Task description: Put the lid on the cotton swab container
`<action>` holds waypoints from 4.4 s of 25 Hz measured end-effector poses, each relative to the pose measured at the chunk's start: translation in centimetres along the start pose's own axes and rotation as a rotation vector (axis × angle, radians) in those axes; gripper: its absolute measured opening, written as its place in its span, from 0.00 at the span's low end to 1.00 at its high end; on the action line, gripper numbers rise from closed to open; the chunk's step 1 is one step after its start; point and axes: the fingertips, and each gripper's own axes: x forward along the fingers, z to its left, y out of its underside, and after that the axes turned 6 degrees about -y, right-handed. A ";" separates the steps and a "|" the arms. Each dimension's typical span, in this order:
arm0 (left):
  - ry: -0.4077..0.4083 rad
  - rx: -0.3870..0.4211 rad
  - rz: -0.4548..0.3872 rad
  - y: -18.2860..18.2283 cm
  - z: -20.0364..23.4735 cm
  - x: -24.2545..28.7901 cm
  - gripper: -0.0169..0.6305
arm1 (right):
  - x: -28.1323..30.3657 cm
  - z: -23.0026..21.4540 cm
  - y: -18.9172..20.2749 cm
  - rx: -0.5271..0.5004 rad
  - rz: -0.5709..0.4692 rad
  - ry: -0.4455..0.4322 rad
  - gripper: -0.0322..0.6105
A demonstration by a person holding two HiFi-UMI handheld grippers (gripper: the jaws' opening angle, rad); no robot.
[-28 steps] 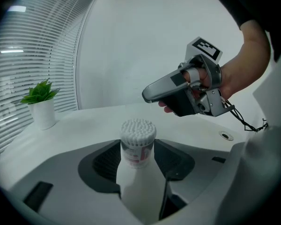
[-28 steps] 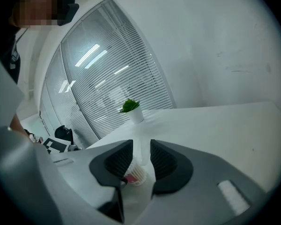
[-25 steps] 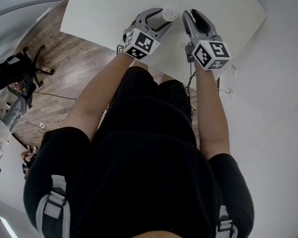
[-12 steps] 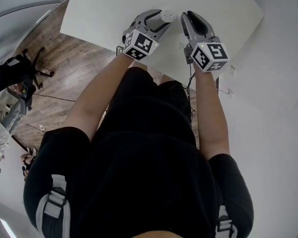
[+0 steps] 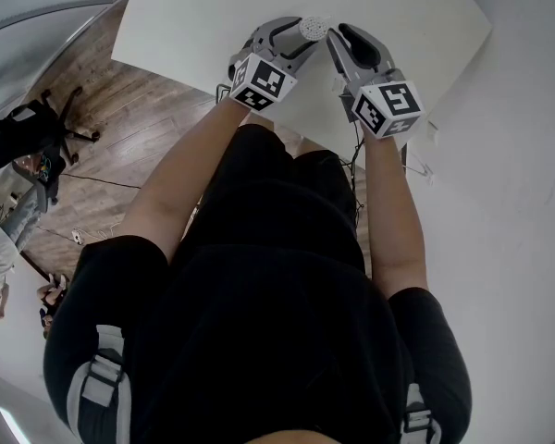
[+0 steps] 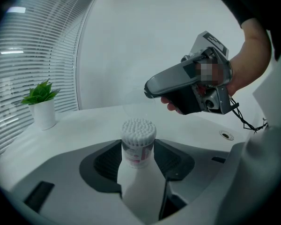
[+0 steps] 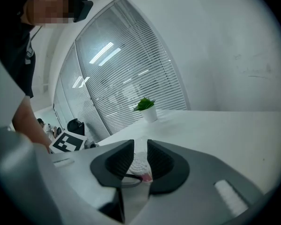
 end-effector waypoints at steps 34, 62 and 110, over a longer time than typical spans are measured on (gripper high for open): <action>0.035 0.011 -0.012 -0.2 -0.1 0.6 0.37 | 3.9 1.1 2.8 -0.246 0.231 0.018 0.24; 0.052 0.002 0.019 0.1 0.3 0.0 0.39 | 4.4 1.3 3.4 -0.295 0.274 0.082 0.27; -0.091 0.023 -0.442 -27.5 -5.2 -24.4 0.04 | -16.8 18.1 -18.0 -0.385 -0.277 -0.106 0.07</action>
